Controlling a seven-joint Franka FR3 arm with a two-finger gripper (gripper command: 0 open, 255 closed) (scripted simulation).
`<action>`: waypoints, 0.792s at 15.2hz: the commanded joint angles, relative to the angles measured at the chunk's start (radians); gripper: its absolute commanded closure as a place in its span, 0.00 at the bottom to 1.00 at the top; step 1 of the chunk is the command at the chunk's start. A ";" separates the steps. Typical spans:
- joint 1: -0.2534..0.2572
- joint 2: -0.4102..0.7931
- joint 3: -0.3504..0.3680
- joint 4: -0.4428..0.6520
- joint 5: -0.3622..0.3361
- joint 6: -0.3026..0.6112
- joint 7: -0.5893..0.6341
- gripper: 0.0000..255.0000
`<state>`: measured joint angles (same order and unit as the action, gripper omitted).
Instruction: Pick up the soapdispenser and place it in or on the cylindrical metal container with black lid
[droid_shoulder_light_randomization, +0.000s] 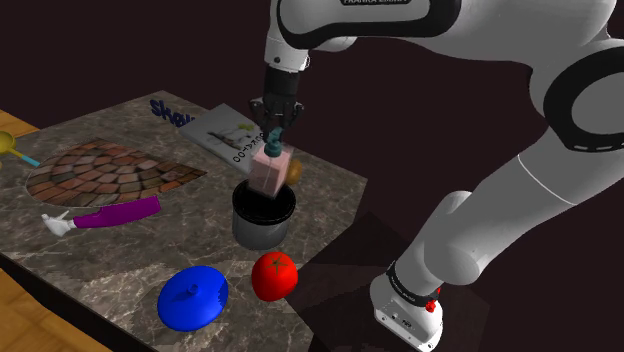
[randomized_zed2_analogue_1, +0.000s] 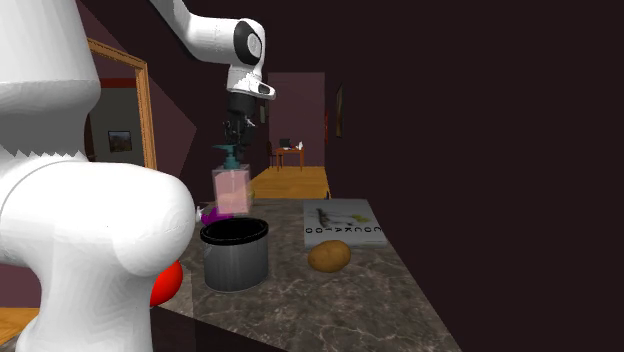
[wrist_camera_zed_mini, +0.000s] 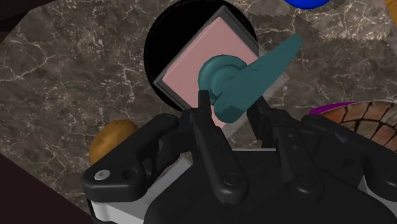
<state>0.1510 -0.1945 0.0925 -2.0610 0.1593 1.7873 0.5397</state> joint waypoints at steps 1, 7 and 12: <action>0.000 0.000 0.000 -0.025 0.001 0.025 -0.004 1.00; 0.001 0.014 0.003 -0.089 0.004 0.103 -0.013 1.00; 0.001 0.014 0.003 -0.089 0.004 0.103 -0.013 1.00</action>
<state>0.1523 -0.1803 0.0951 -2.1498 0.1634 1.8899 0.5269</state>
